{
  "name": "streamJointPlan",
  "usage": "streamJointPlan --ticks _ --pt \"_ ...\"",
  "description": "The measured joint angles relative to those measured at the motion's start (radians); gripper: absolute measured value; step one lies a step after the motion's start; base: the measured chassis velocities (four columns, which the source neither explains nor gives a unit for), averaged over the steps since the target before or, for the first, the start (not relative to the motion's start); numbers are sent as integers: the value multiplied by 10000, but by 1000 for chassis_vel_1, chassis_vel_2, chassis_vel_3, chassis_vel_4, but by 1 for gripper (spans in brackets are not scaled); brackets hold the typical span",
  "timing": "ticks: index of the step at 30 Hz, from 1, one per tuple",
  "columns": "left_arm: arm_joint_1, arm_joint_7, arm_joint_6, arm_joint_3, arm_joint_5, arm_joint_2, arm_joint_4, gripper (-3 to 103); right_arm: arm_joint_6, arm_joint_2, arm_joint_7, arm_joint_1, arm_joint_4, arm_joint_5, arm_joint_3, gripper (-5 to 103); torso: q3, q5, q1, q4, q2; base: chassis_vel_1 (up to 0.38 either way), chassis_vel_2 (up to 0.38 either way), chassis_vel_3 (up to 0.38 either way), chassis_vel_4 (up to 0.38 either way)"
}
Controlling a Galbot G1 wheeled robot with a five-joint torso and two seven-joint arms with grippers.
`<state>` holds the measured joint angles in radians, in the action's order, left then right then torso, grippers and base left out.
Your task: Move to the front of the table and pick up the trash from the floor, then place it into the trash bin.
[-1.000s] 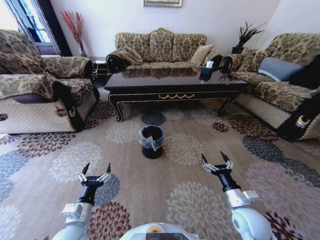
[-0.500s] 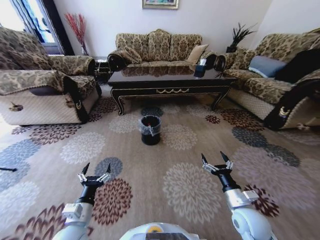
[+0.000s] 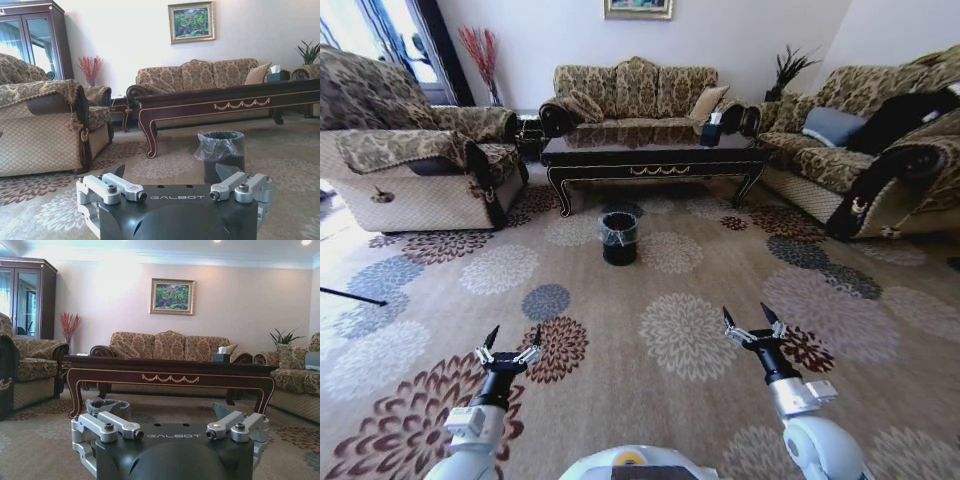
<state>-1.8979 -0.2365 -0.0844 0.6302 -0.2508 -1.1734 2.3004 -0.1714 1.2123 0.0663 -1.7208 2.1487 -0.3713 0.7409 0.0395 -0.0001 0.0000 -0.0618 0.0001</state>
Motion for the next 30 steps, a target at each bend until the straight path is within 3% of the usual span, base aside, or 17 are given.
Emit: streamJointPlan --ticks 12,30 --pt "-1 0 0 0 0 0 0 100 -1 0 0 -9 0 0 0 100 -3 -2 -2 -1 1 225 -236 -234 226" --pt "1 0 1 0 0 0 0 100 0 0 0 0 0 0 0 100 1 1 0 -1 0 13 -24 -8 21"
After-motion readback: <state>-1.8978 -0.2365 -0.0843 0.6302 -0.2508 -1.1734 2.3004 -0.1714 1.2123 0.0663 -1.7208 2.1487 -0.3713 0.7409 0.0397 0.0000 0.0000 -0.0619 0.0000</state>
